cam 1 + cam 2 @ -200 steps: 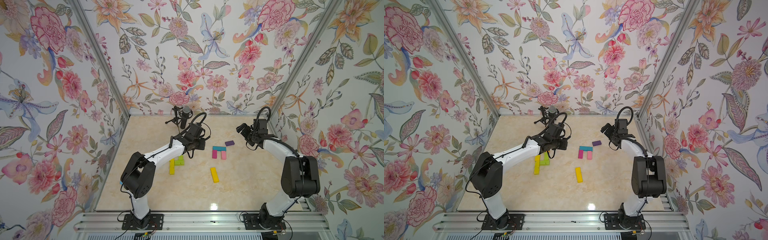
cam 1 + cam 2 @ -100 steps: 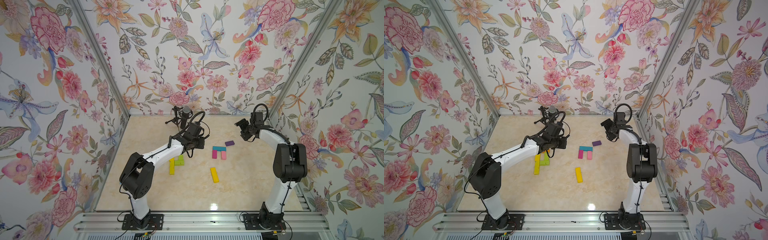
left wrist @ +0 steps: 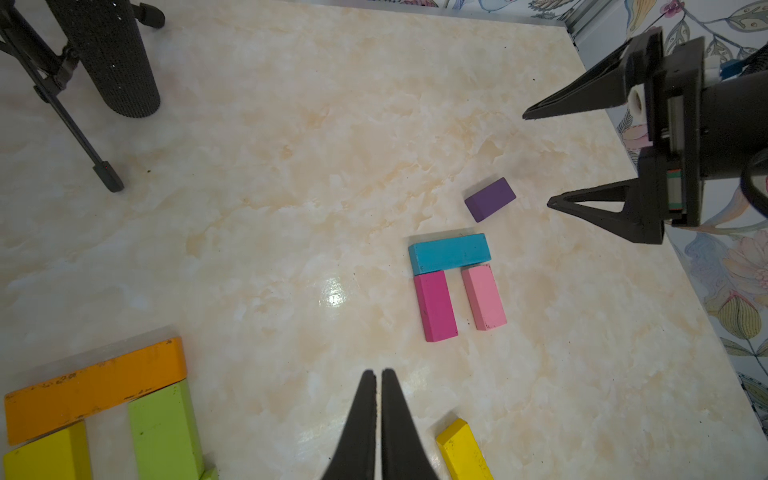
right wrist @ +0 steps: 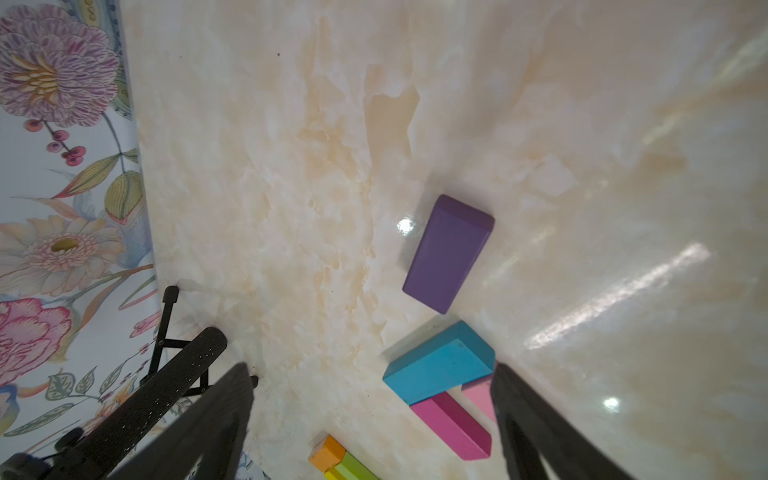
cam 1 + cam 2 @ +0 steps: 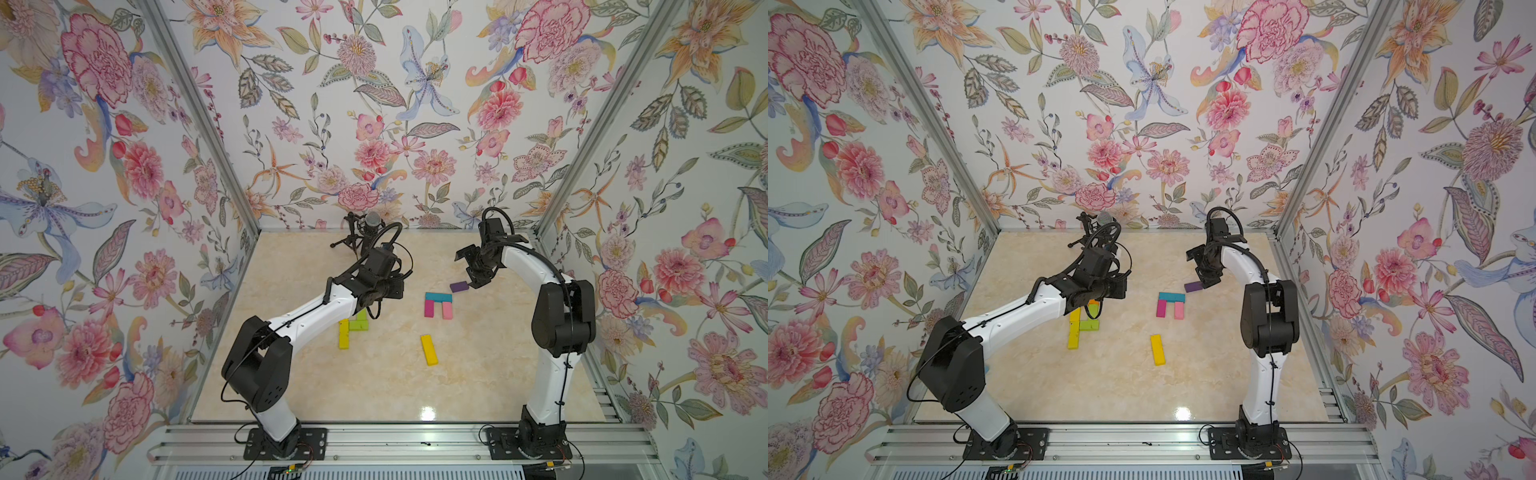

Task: Assemble the letter p with building blocks
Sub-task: Pick up the building block from the center of the board.

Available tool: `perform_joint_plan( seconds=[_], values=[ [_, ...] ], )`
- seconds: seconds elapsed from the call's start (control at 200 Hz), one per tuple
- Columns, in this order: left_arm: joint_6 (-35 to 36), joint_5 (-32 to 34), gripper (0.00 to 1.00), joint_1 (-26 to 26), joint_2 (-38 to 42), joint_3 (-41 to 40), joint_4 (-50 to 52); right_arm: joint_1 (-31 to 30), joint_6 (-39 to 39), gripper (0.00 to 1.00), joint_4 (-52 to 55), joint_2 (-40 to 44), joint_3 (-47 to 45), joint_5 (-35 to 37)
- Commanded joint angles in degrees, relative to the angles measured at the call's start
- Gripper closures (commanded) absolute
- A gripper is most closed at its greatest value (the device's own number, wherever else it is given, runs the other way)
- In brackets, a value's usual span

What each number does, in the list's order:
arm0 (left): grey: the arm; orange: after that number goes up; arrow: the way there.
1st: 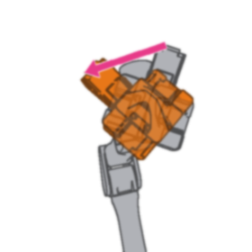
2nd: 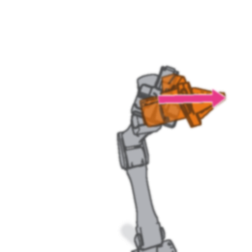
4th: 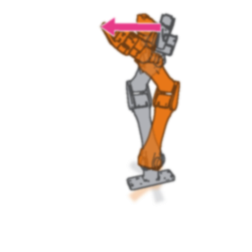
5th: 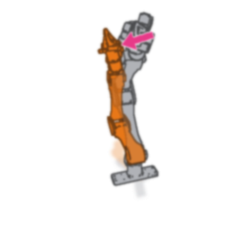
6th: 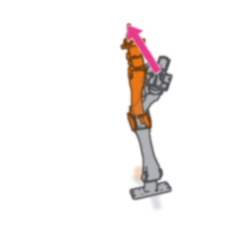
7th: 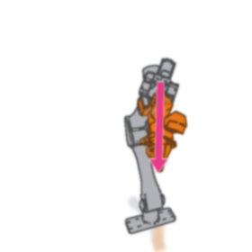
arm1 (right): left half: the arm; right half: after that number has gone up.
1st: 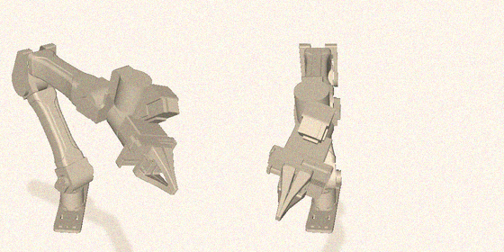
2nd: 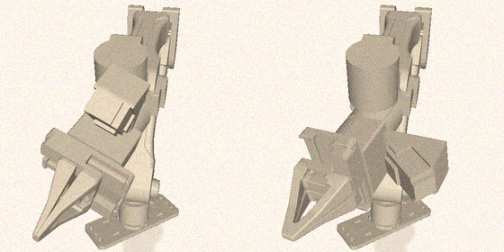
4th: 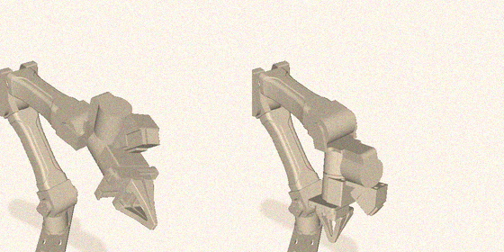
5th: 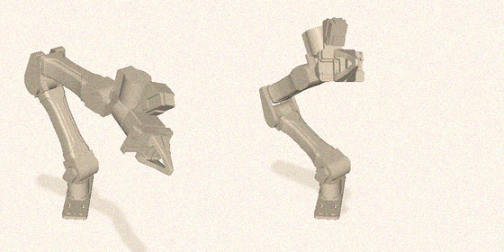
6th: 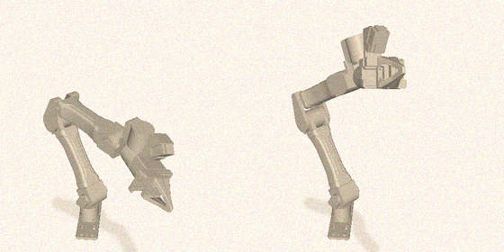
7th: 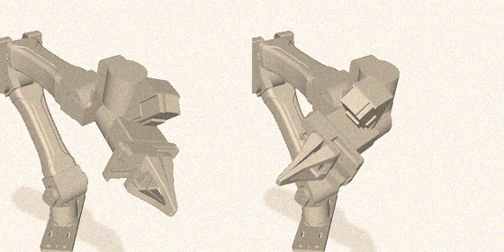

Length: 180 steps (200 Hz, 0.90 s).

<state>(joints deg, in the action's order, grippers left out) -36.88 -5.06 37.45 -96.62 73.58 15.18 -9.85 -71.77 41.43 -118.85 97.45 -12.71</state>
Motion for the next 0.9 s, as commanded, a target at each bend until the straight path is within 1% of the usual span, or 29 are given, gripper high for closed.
perform_joint_plan(
  seconds=[0.0,0.095,0.14,0.18,0.245,0.5,0.711,0.816,0.896],
  values=[
    [-0.5,1.7,0.92,-0.9,2.1,-1.9,-0.9,-1.0,-4.3,0.15,5.8,-3.0,0.6,-0.4],
    [-0.5,2.0,0.92,-1.0,2.9,-2.8,-1.1,-1.8,-5.7,0.21,5.9,-3.3,-0.7,1.1],
    [-0.5,2.1,0.92,-1.1,3.4,-3.1,-1.4,-1.8,-6.3,0.24,5.9,-4.1,-0.9,0.7],
    [-0.5,2.1,0.93,-1.1,3.6,-3.2,-1.4,-1.8,-6.1,0.27,5.8,-5.2,-0.5,0.4],
    [-0.4,2.3,0.93,-1.1,4.0,-3.6,-1.4,-1.7,-5.5,0.3,5.8,-6.6,0.4,0.8],
    [-0.3,3.2,0.95,-2.2,6.2,-5.9,-1.5,-0.9,-8.1,0.34,5.6,-8.9,1.1,2.9],
    [-0.3,2.7,0.95,-3.1,6.3,-6.8,-1.9,0.3,-8.3,0.35,5.5,-11.6,3.7,0.7],
    [-0.3,2.4,0.95,-3.4,6.2,-6.9,-1.9,0.3,-10.2,0.36,5.7,-11.5,3.5,2.0],
    [-0.4,2.1,0.95,-3.8,6.0,-6.8,-2.0,0.4,-10.3,0.39,5.9,-12.1,4.0,1.2]
  ],
)
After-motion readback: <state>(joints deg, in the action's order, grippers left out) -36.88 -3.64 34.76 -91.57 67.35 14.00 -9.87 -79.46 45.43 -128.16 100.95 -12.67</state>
